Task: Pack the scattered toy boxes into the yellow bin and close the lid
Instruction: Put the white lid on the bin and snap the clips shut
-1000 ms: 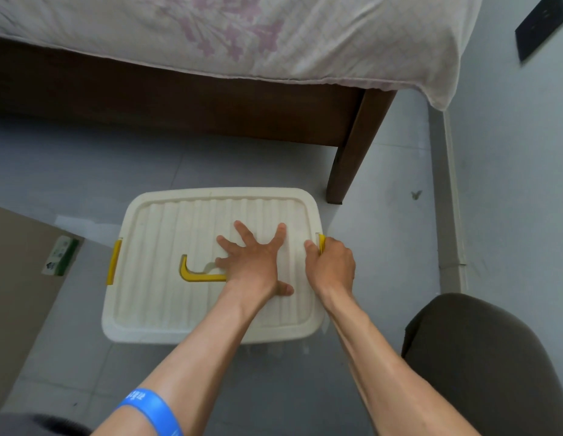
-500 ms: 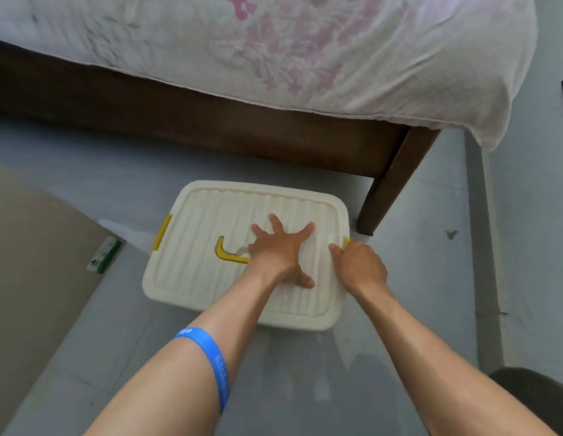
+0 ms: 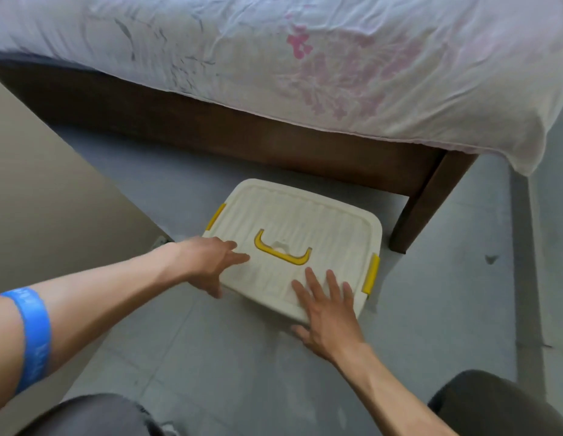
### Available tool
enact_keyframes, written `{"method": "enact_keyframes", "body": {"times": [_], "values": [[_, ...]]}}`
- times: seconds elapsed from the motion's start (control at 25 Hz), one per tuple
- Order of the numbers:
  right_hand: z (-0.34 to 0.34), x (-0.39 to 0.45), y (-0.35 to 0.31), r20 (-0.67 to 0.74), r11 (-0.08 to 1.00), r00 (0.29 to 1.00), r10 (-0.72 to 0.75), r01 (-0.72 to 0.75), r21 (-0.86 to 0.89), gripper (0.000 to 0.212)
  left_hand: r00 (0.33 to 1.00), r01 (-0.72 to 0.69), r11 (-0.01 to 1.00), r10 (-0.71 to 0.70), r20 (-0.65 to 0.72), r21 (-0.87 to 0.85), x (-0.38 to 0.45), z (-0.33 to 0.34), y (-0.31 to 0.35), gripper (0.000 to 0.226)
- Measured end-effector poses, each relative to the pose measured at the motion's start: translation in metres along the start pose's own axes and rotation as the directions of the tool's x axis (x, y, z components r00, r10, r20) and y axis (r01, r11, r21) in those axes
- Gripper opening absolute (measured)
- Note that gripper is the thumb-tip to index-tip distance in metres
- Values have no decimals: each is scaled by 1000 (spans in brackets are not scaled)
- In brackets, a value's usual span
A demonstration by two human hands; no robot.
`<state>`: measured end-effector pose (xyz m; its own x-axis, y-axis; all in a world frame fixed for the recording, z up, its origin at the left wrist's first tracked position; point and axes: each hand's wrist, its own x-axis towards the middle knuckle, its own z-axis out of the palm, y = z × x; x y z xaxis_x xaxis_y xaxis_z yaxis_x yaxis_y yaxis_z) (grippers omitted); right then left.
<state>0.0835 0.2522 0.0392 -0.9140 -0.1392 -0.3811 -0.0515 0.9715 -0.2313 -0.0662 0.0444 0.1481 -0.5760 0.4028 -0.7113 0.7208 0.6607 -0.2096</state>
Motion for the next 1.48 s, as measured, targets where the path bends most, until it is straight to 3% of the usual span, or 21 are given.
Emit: {"method": "enact_keyframes", "body": {"times": [0.12, 0.2, 0.28, 0.48, 0.56, 0.64, 0.68, 0.72, 0.84, 0.92, 1.04, 1.2, 1.48], "values": [[-9, 28, -3, -65, 999, 997, 31, -30, 14, 77, 995, 14, 993, -26, -99, -121, 12, 42, -15, 98], [-10, 46, 5, -60, 999, 998, 33, -33, -1, 76, 960, 8, 971, -74, -272, -238, 32, 68, -17, 80], [-13, 55, 22, -83, 999, 996, 36, -34, 18, 75, 902, -24, 973, -79, -425, -231, 53, 76, -21, 63], [-20, 69, 62, -230, 991, 965, 129, -130, 10, 66, 774, -105, 987, 3, -633, -123, 117, 40, -27, 50], [-16, 64, 72, -419, 970, 878, 231, -239, 34, 59, 708, -172, 963, -26, -706, -207, 134, 23, -15, 40], [0, 56, 72, -635, 909, 660, 402, -372, 189, 55, 598, -204, 944, -90, -797, -259, 137, 25, -7, 33], [13, 51, 67, -679, 877, 571, 462, -410, 251, 57, 543, -190, 948, -115, -832, -255, 135, 38, -4, 37], [24, 48, 58, -675, 859, 551, 490, -436, 268, 60, 527, -173, 955, -118, -841, -242, 132, 57, 1, 49], [41, 43, 44, -635, 867, 616, 466, -460, 190, 73, 602, -125, 977, -63, -796, -172, 126, 106, 12, 93], [36, 47, 46, -608, 862, 634, 478, -474, 182, 76, 656, -95, 978, -79, -751, -186, 136, 108, 10, 105], [25, 63, 45, -532, 853, 685, 497, -497, 157, 81, 712, -99, 965, -101, -695, -241, 152, 89, 0, 106], [-4, 89, 62, -445, 820, 692, 569, -520, 240, 85, 771, -114, 967, -59, -634, -229, 171, 57, -15, 101], [-41, 115, 94, -291, 808, 754, 589, -540, 236, 95, 874, -92, 953, -61, -482, -287, 193, -4, -25, 102]]}}
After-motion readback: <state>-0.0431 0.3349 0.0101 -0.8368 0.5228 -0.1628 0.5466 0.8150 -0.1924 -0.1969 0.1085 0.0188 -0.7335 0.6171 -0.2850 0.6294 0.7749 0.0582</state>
